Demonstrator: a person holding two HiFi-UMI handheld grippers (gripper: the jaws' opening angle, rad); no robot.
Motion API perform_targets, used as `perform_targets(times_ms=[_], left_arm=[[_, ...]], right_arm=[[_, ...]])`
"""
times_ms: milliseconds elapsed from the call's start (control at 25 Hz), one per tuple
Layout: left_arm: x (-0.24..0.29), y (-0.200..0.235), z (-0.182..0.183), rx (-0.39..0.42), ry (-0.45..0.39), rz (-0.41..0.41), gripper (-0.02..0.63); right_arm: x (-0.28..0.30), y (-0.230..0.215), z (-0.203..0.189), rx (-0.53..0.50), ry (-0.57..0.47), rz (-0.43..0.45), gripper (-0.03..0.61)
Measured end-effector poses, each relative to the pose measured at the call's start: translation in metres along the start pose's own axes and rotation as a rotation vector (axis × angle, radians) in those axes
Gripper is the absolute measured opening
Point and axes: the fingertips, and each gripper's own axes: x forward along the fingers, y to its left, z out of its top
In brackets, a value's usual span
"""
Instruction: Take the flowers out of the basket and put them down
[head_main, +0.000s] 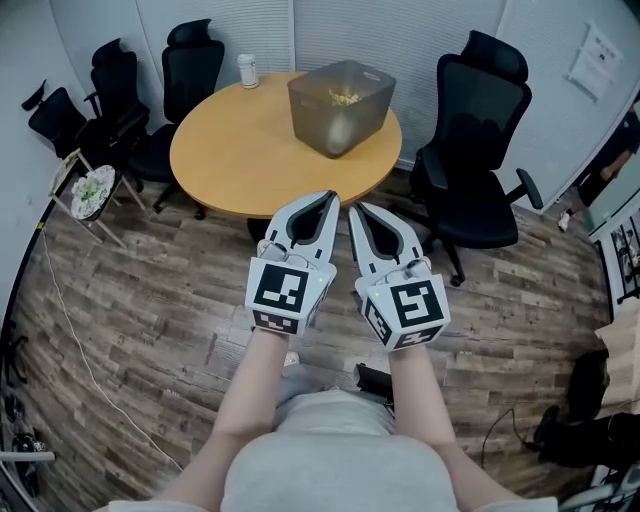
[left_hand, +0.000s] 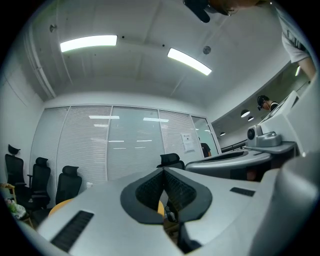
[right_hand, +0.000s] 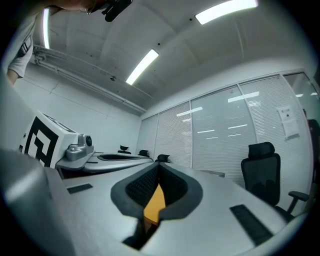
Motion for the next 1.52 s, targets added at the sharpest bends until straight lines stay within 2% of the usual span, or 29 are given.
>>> perform_targets(times_ms=[440,720,1040,1520], left_arm=[[0.025,0.088,-0.018,-0.013,0.016,-0.024,0.003],[0.030,0.136,-0.033,-0.034,0.021,-0.049,0.003],[0.042,0.167,-0.045,-0.068,0.013,-0.067,0.003],[0.067,0.175,-0.055,-0.084,0.015,-0.104,0.003]], right_arm=[[0.094,0.011,-0.014,0.043,0.009,-0.034,0.025],[0.142,0.028,-0.024,0.036,0.029,-0.052,0.025],[0.171,0.029,-0.031,0.010,0.050,-0.079,0.025],[0.188,0.010,-0.043,0.009,0.066,-0.110,0.025]])
